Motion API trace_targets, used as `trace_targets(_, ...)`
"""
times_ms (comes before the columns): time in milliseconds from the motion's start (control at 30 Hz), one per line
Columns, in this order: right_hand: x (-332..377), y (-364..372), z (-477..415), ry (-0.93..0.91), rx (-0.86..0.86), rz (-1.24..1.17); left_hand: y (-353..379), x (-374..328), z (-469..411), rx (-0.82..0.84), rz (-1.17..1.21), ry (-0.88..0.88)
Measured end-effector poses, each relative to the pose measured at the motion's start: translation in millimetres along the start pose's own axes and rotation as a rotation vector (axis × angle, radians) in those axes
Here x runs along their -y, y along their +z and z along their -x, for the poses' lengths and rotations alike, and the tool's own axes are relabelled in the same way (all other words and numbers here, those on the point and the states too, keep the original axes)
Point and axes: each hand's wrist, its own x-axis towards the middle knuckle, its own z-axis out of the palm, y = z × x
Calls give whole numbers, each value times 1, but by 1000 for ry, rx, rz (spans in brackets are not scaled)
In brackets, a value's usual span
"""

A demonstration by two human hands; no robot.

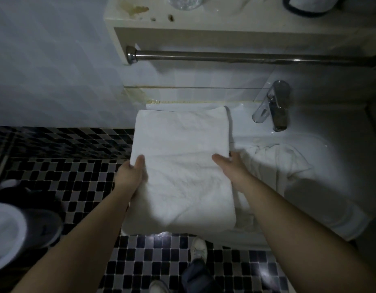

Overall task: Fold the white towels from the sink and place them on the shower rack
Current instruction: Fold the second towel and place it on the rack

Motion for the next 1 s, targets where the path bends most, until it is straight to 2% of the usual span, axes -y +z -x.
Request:
trace_targets(100,-13,-1,12,208,166,9,2,14,13,25,-104,15)
trace_targets(300,-15,-5,18,52,103,-34,-14,29,22,-5,52,8)
trace_targets(467,-25,-8,41,320,275,9,-14,43,26,105,-36,-152)
trace_targets(600,-30,-13,55,332,332,-8,-21,53,49,187,39,-123)
trace_targets(700,-24,-11,64,223,261,-36,-19,51,66,87,-154,57)
trace_targets(767,-22,-9,69,125,162,5,-17,48,76,4,-168,156)
trace_targets(833,-24,-8,75,143,154,50,-17,47,83,28,-64,115)
trace_targets(933,-34,-6,96,223,187,148,-18,56,94,67,-104,66)
trace_targets(1000,-39,-5,105,171,97,264,-18,64,97,50,-127,60)
